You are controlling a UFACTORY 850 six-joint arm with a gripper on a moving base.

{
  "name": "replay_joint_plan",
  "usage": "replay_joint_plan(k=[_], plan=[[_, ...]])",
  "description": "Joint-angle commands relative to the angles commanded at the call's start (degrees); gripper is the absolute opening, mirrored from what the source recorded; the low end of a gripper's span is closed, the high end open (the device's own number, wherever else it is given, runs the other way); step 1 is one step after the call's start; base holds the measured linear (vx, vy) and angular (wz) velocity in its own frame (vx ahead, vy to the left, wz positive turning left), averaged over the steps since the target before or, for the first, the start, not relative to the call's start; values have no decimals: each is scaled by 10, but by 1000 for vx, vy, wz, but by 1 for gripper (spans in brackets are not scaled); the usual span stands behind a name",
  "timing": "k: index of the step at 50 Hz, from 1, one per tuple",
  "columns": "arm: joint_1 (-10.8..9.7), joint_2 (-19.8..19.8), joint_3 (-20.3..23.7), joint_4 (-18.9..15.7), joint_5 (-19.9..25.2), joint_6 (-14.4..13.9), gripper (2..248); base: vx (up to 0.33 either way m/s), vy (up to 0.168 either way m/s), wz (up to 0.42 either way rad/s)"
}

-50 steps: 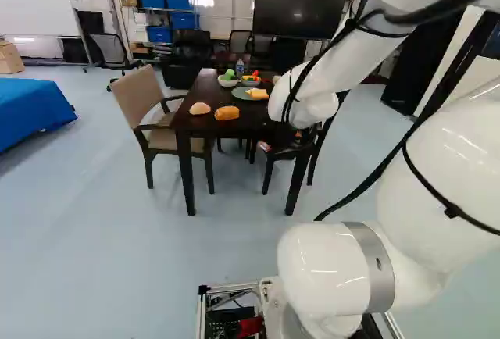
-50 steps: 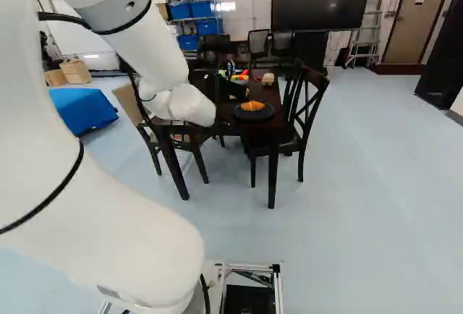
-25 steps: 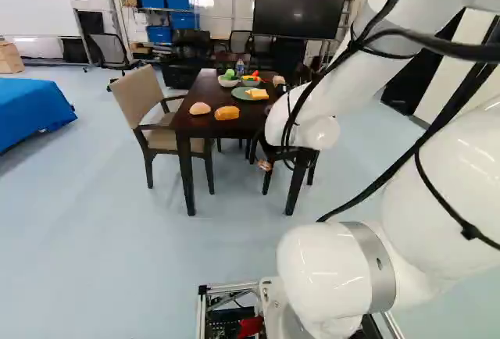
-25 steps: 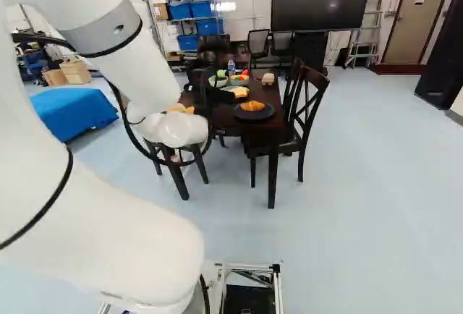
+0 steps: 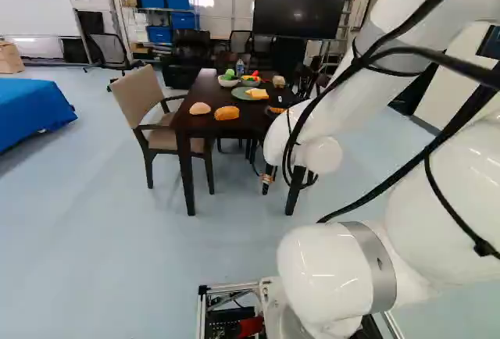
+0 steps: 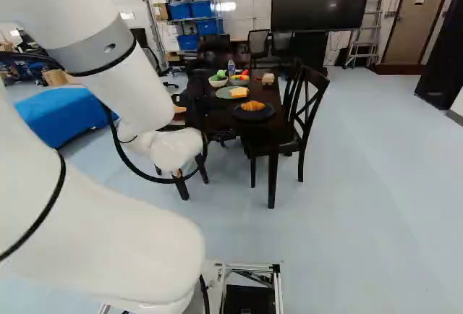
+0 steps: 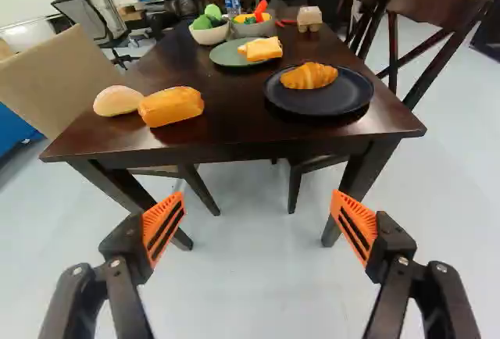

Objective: Move the croissant to the empty plate

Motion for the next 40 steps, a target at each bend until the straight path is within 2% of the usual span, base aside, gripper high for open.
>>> replay_joint_plan(k=[20, 40], plan=[[8, 11, 31, -1, 50, -26, 247, 0, 0, 0], [12, 17, 46, -1, 74, -39, 247, 0, 0, 0]])
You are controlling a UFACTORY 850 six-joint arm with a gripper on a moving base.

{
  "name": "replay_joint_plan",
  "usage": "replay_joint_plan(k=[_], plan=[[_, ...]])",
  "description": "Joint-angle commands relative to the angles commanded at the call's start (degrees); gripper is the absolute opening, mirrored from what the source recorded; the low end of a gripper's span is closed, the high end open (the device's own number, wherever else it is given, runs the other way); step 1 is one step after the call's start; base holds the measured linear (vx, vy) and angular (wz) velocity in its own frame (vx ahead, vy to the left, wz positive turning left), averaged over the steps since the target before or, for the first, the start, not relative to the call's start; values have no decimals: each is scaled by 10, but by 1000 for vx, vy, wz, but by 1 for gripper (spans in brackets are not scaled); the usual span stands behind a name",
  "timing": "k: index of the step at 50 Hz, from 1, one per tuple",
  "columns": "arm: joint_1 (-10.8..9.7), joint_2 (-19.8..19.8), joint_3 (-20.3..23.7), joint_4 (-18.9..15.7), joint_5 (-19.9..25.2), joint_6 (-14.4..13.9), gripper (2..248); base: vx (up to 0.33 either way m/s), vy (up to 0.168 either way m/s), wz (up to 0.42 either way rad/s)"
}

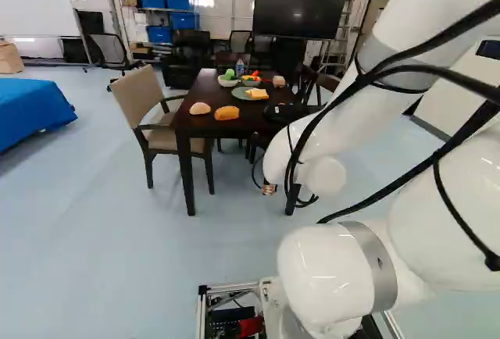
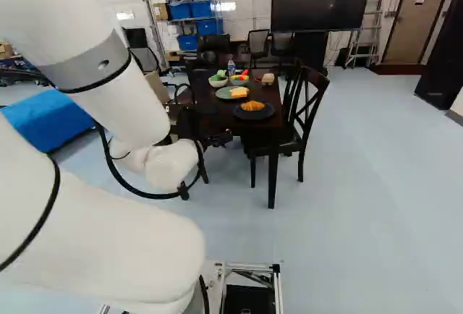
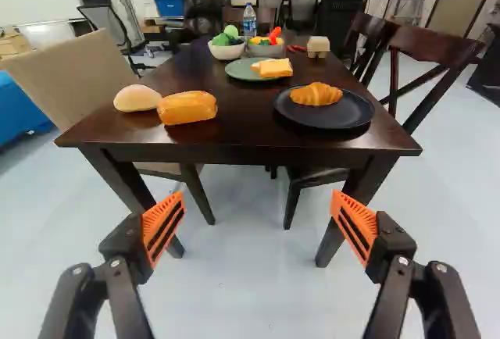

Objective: Move the croissant to the empty plate

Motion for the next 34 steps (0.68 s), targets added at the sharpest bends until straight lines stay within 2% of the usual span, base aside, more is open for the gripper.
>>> replay_joint_plan(k=[34], plan=[[0, 1, 2, 0, 2, -1, 247, 0, 0, 0]])
